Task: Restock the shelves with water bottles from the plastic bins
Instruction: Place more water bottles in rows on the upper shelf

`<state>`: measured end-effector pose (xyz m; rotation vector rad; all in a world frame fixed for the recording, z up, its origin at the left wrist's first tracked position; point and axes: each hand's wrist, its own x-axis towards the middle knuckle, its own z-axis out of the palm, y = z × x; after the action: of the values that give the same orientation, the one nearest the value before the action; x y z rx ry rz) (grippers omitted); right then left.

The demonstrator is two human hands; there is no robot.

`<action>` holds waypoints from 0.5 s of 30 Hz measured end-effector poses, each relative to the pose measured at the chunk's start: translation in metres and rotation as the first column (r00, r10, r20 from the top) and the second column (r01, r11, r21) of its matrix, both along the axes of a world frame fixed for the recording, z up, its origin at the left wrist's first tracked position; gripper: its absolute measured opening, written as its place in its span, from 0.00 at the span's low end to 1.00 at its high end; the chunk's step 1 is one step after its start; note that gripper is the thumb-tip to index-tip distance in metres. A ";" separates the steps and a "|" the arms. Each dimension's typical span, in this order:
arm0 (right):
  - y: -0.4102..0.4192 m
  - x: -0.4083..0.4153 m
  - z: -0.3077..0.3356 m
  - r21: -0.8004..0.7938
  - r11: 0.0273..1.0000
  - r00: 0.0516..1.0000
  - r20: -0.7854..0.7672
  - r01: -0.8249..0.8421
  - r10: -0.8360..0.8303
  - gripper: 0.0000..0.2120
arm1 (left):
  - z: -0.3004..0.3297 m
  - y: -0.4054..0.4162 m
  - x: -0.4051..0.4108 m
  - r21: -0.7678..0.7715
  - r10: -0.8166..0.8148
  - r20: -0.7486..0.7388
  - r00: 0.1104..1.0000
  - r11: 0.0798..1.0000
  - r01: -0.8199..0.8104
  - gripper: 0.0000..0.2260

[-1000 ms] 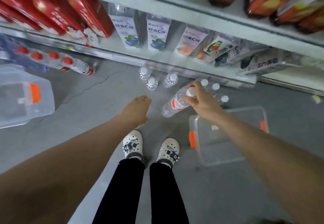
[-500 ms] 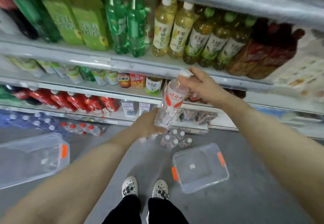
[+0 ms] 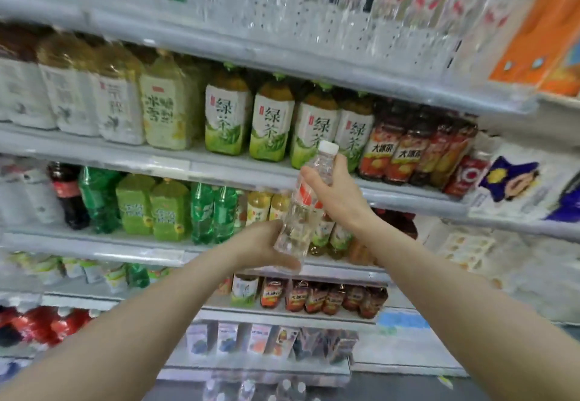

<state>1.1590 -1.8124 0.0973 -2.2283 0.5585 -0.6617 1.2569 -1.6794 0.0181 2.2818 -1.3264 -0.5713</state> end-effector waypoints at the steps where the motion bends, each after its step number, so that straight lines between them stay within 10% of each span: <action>1: -0.005 -0.003 0.017 -0.028 0.999 1.000 0.012 0.022 -0.022 0.25 | 0.019 -0.004 0.006 -0.002 -0.050 0.049 0.998 0.999 0.050 0.34; 11: -0.096 -0.060 0.205 -0.193 0.953 0.969 0.130 0.234 -0.212 0.41 | 0.229 -0.082 0.027 -0.296 -0.029 0.518 0.855 0.932 0.211 0.15; 15: -0.146 -0.077 0.271 -0.184 0.927 0.922 0.277 0.328 -0.272 0.29 | 0.275 -0.134 0.017 -0.385 0.012 0.562 0.827 0.889 0.249 0.18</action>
<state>1.0823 -1.9587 0.3679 -2.2395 0.7375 -1.1999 1.2734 -1.8131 0.2935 2.0380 -1.6627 0.3833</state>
